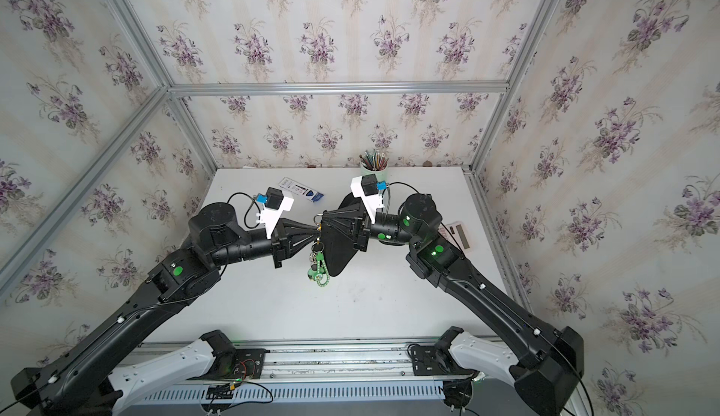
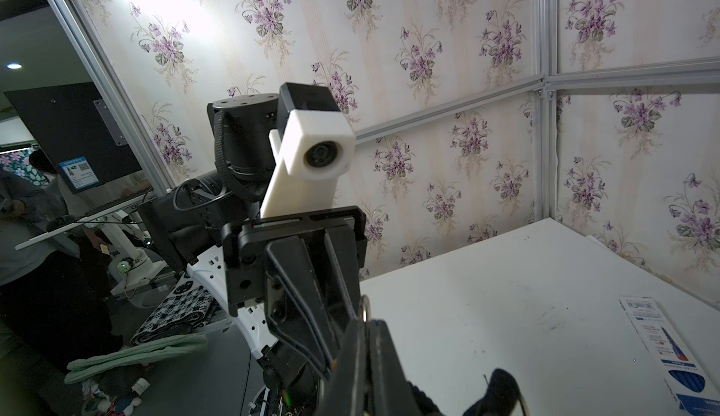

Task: Remove the decoration from the bag
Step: Remove the decoration item from the bag.

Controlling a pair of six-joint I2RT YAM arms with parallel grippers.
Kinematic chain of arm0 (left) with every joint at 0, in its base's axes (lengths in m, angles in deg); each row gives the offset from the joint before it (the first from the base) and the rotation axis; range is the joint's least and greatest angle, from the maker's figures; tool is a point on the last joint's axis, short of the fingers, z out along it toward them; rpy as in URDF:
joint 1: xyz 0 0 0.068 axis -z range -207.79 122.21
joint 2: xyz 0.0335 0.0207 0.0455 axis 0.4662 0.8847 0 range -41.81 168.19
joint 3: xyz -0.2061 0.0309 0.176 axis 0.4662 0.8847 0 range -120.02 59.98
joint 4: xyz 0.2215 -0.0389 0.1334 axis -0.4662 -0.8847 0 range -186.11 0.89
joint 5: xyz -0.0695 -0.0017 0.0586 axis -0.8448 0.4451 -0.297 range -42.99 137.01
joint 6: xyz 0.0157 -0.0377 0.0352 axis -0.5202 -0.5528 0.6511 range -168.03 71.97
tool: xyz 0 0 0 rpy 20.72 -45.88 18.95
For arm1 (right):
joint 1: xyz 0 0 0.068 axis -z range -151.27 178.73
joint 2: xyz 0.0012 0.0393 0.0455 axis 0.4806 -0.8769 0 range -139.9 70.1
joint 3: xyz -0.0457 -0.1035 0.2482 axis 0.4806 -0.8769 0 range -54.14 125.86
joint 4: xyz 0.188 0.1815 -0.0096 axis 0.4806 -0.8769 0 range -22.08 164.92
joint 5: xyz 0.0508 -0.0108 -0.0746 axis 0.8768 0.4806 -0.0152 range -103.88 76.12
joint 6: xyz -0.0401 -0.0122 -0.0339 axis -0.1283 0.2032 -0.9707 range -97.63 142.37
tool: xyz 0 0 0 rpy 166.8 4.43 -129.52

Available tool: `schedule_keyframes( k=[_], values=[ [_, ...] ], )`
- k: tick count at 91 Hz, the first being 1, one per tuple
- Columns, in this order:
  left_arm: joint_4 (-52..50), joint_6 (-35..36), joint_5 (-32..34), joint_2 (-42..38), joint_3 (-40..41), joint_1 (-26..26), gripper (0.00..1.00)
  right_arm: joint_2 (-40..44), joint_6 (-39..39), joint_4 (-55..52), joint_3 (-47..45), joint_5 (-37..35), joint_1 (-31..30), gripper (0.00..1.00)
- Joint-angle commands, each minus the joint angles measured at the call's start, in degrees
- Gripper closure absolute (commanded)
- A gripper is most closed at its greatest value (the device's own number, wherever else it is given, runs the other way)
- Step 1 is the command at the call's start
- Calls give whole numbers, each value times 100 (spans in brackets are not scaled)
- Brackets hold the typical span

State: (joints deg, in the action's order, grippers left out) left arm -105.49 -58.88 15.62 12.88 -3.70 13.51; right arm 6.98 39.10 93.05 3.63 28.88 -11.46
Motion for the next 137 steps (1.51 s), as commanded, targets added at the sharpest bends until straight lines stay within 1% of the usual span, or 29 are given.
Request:
schedule_keyframes(
  k=[1, 18, 28, 34, 47, 52, 66, 74, 85, 91, 106, 121, 137],
  values=[
    [21, 50, -146, -3, -30, 1, 84, 52, 8, 226, -10, -58, -7, 100],
    [63, -13, -223, 6, -15, 1, 87, 80, -29, 224, -47, -9, -6, 100],
    [2, -5, -290, -6, -34, 1, 85, 80, -40, 226, -48, 2, -7, 100],
    [-18, 17, -256, -64, -15, 1, 79, 80, -44, 224, -47, 11, -7, 100],
    [-29, 35, -92, -149, 30, 1, 58, 89, -44, 234, -47, 74, -2, 100],
    [-3, 18, -85, -152, 41, 1, 53, 89, -36, 242, -47, 119, -1, 100],
    [38, -47, -252, -26, 32, -6, 48, 93, 40, 354, -63, 350, 7, 100],
    [81, -119, -493, 29, 27, -8, 48, 110, 106, 502, -102, 456, 20, 100],
    [257, -215, -960, 11, 74, -21, 53, 115, 184, 630, -131, 564, 45, 100],
    [322, -278, -1054, -38, 123, -40, 58, 115, 241, 714, -150, 635, 68, 100],
    [476, -378, -1241, -123, 258, -127, 62, 132, 334, 890, -196, 746, 98, 100],
    [596, -483, -1340, -141, 301, -193, 62, 127, 440, 1055, -251, 857, 114, 100],
    [974, -766, -1605, -253, 482, -348, 54, 132, 535, 1234, -331, 993, 142, 100]
  ],
)
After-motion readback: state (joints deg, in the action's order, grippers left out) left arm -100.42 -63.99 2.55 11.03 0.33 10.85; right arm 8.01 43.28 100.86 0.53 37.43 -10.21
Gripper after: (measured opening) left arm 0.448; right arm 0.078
